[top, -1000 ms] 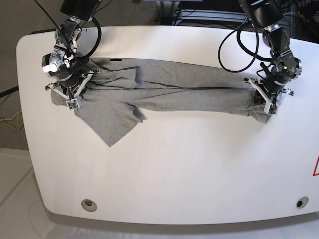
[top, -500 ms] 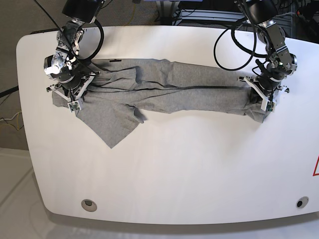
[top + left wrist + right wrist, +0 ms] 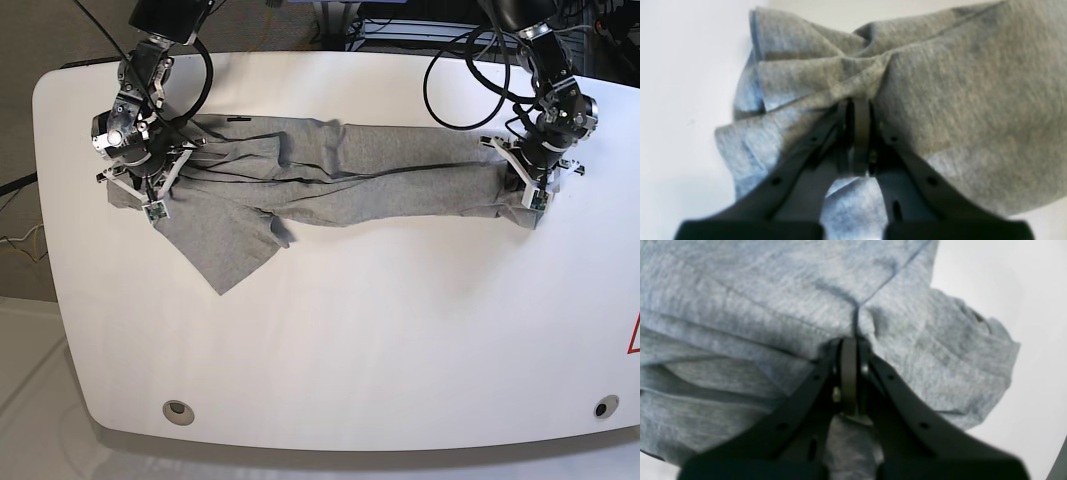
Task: Fold the T-shirt properly
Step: 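Pinch the folded shirt end with the left gripper and pull it straight, then open the right gripper and move it along the shirt's sleeve end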
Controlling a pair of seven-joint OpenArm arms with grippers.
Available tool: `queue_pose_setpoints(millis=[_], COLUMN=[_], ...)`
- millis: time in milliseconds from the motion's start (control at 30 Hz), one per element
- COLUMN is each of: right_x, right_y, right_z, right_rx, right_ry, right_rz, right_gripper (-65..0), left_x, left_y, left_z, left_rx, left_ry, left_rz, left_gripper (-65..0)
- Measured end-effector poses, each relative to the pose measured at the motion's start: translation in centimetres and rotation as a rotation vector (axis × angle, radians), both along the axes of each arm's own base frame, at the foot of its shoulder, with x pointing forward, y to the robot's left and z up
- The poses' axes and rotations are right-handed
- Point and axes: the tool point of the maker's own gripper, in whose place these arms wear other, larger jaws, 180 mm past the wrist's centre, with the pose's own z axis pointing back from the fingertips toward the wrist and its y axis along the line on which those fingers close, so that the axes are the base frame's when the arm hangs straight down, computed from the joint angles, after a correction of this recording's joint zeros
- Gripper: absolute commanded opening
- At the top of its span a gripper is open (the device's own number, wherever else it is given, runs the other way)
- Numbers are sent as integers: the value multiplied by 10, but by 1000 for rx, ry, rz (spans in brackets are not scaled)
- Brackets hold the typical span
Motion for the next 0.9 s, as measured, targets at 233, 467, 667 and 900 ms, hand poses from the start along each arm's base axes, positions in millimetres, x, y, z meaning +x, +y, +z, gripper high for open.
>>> queue_pose_setpoints(millis=[233,467,667,900], right_x=[-1,-1,1,-5], right_y=[-1,-1,-1,-7], right_z=[2,2,4,12], right_rx=[-9,-9,-12,-61], right_ry=[6,6,3,34], right_rz=[3,2,6,3], right_gripper=[-641,-641,-640,-621], left_x=[2,9,22,25], left_y=[15,31,31,33], left_z=[16,36,53,57], left_rx=[31,96,106,116], left_ry=[-39,-77,-128,-136], left_rz=[31,30,28,31], left_gripper=[-631,-631,-629,-624])
